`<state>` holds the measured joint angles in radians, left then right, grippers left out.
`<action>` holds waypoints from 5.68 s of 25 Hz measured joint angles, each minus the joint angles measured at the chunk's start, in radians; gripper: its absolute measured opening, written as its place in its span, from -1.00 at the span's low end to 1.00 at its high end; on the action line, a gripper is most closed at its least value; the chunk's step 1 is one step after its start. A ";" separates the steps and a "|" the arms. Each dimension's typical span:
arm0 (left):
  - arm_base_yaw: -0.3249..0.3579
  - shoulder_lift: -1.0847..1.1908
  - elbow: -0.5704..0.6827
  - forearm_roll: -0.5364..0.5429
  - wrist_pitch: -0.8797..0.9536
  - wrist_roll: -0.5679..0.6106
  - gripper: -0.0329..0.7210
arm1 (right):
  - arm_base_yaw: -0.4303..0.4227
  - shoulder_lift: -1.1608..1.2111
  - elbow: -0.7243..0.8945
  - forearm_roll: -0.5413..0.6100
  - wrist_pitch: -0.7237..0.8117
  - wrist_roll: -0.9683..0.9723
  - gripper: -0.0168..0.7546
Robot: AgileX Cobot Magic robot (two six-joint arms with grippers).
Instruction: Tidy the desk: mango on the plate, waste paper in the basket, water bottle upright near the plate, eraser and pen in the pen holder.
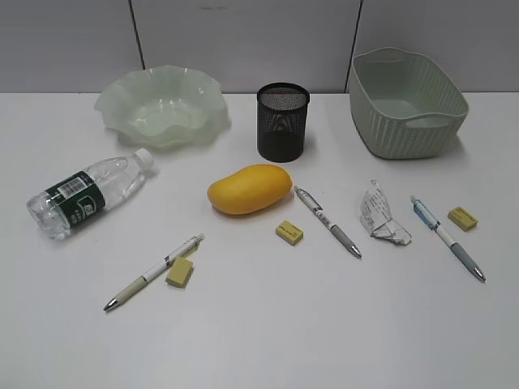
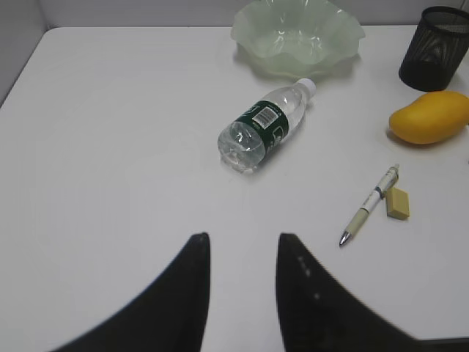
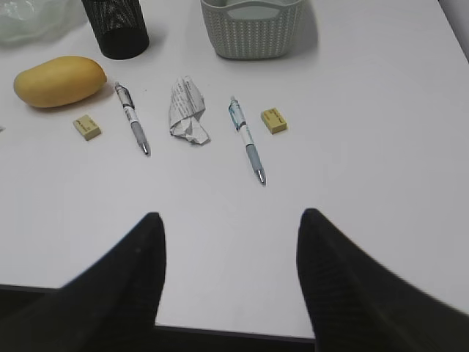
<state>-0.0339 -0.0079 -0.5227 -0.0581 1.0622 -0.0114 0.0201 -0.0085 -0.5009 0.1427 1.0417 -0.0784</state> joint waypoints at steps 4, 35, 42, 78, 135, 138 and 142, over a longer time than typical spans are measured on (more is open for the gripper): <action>0.000 0.000 0.000 -0.001 0.000 0.000 -0.28 | 0.000 0.000 0.000 0.000 0.000 0.000 0.23; 0.000 0.367 -0.017 -0.285 -0.548 0.160 0.71 | 0.000 0.000 0.000 0.000 0.000 0.000 0.23; -0.016 0.681 -0.080 -0.487 -0.601 0.414 0.71 | 0.000 0.000 0.000 0.000 0.000 0.000 0.23; -0.486 1.857 -0.909 -0.290 -0.276 0.655 0.92 | 0.000 0.000 0.000 0.001 0.000 0.000 0.23; -0.510 2.015 -1.045 -0.210 -0.223 0.646 0.58 | 0.000 0.000 0.000 0.001 0.000 0.000 0.23; -0.493 1.972 -1.045 -0.190 -0.165 0.589 0.57 | 0.000 0.000 0.000 0.001 0.000 0.000 0.23; -0.459 1.917 -1.045 -0.175 -0.081 0.548 0.57 | 0.000 0.000 0.000 0.001 0.000 0.000 0.23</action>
<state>-0.4928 1.9093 -1.5674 -0.2327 0.9814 0.5363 0.0201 -0.0085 -0.5009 0.1439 1.0417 -0.0780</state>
